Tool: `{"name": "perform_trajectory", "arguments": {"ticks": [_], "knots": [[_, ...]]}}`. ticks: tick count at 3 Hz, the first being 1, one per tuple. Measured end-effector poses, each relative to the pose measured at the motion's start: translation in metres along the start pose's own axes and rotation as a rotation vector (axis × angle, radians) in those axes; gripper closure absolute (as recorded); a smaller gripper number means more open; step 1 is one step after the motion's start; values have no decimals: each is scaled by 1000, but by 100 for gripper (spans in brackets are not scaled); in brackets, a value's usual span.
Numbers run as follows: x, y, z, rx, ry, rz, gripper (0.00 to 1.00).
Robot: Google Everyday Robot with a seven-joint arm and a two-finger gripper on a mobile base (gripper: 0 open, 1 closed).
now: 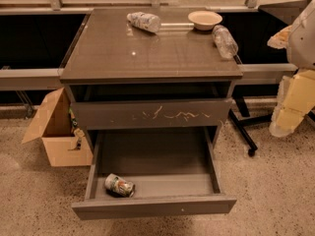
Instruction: Pick 7up can from middle drawer and place on counter
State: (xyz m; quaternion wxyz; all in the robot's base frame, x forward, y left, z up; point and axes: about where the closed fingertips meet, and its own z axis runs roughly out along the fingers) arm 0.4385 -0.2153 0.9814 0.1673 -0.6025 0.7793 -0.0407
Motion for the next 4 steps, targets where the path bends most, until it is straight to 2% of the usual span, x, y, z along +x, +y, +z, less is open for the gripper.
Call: {"name": "perform_trajectory", "arguments": {"ticks": [1,2,3,4], "knots": [[0,0,0,0,0,0,0],[-12,6,41,-55,-61,8,0],[-36,21,100,-142,-158,8,0],[-62,36,156,-208,-266,22,0]]}}
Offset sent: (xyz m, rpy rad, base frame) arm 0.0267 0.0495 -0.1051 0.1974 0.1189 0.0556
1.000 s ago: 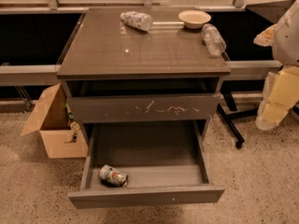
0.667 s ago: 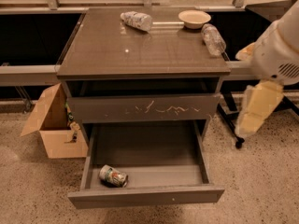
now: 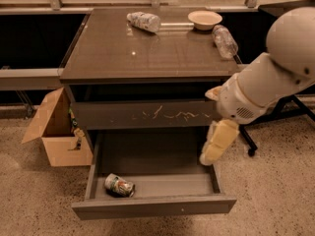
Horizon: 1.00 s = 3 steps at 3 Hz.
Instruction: Pick 7up can from middle drawer and place on counter
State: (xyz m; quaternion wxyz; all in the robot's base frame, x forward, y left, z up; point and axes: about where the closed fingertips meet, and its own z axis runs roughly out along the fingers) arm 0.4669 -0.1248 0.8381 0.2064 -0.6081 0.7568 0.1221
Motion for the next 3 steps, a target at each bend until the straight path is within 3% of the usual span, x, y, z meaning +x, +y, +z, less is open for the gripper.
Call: {"name": "perform_trajectory", "arguments": {"ticks": [1,3], "knots": [[-12,0,48,-43,-93,8,0],[-15,-3,56,-47,-109,8,0]]}}
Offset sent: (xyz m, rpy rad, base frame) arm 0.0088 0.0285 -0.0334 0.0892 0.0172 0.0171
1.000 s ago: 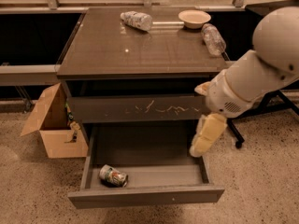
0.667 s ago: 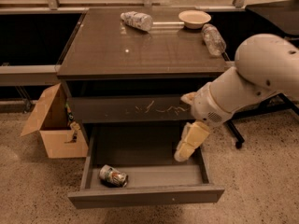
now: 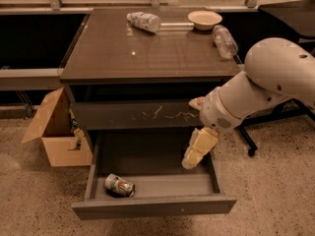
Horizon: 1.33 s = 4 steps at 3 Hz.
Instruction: Pick 7up can from middle drawer and place on counter
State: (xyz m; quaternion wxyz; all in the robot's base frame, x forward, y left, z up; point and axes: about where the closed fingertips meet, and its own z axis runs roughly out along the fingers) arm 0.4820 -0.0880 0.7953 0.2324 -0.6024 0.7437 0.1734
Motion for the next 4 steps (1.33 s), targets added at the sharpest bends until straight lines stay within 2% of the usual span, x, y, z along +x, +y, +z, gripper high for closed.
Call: {"name": "perform_trajectory", "arguments": {"ticks": [1,2,3,4], "knots": [[0,-17,61,-42,-10,2,0],[-2,-29,111,-43,-26,15,0],[-2,-36,156,-57,-27,31,0],[-7,-36,210,-108,-21,30,0]]}}
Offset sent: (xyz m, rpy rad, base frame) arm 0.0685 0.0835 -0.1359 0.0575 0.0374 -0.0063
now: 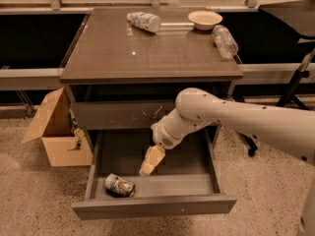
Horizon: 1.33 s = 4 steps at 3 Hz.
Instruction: Pick 7up can from middle drawer and place on counter
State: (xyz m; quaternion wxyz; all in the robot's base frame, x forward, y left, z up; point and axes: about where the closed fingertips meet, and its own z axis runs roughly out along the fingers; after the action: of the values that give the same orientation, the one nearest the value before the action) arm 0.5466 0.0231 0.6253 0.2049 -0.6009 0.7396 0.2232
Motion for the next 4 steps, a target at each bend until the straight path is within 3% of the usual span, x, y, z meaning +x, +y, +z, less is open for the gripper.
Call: {"name": "perform_trajectory", "arguments": {"ticks": [1,3,4], "knots": [[-2,-4,14,-16,4,-4,0],[-8,-21,129,-116,7,-16,0],[-10,-19,171,-147,38,-3,0]]}}
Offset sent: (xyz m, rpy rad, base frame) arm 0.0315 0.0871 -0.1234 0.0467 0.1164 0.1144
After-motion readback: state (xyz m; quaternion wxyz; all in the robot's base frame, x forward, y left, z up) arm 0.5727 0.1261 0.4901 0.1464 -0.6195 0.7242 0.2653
